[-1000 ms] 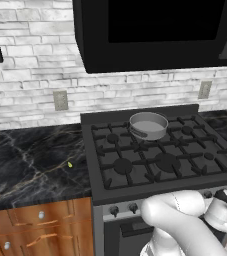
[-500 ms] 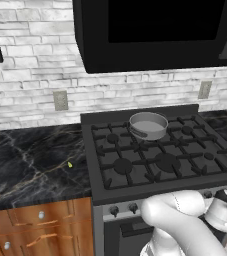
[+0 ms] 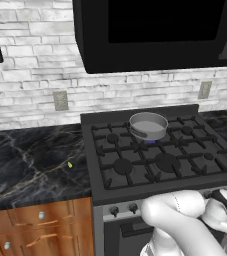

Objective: Turn on the burner for the pot on the stove. Wait thirty seconds for the pot to heat up. Then add the lemon wedge to the pot.

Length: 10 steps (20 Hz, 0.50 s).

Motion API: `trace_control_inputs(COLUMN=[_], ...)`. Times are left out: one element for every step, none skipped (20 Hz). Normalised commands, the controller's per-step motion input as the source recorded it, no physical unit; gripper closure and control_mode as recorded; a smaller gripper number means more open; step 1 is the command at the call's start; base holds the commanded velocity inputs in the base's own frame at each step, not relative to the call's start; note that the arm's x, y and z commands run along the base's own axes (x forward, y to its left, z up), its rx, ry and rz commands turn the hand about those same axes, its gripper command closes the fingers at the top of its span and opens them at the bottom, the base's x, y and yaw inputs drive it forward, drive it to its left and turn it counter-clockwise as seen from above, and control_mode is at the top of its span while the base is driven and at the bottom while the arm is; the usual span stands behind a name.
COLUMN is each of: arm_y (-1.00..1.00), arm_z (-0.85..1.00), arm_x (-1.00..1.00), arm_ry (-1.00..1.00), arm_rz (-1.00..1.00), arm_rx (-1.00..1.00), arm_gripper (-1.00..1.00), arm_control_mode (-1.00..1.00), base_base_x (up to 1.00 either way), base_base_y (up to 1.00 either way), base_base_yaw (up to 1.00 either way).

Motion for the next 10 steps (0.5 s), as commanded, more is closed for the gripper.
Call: trace_control_inputs(arm_y=[0.00,0.00,0.00,0.00,0.00,0.00,0.00,0.00,0.00,0.00], arm_z=[-0.13,-0.12,-0.09,-0.06,-0.09,-0.14,-0.14,-0.11,-0.10,-0.10], arm_x=[0.00,0.00,0.00,0.00,0.00,0.00,0.00,0.00,0.00,0.00], arm_ry=[0.01,0.02,0.03,0.01,0.04,0.03,0.02,0.02,0.01,0.00], arm_rz=[0.03,0.03,0.04,0.04,0.03,0.03,0.03,0.02,0.02,0.02], arm_rx=[-0.33,-0.32,-0.28,-0.26,-0.23,-0.24,-0.24,-0.24,-0.22,-0.21], arm_gripper=[1.00,1.00,1.00,1.00,1.00,1.00,1.00,1.00,1.00,1.00], arm_control_mode=[-1.00,-1.00,-1.00,-1.00,-1.00,-1.00,-1.00,-1.00,-1.00,-1.00], base_base_x=[0.00,0.00,0.00,0.00,0.00,0.00,0.00,0.00,0.00,0.00], base_base_y=[0.00,0.00,0.00,0.00,0.00,0.00,0.00,0.00,0.00,0.00], base_base_yaw=[0.00,0.00,0.00,0.00,0.00,0.00,0.00,0.00,0.00,0.00])
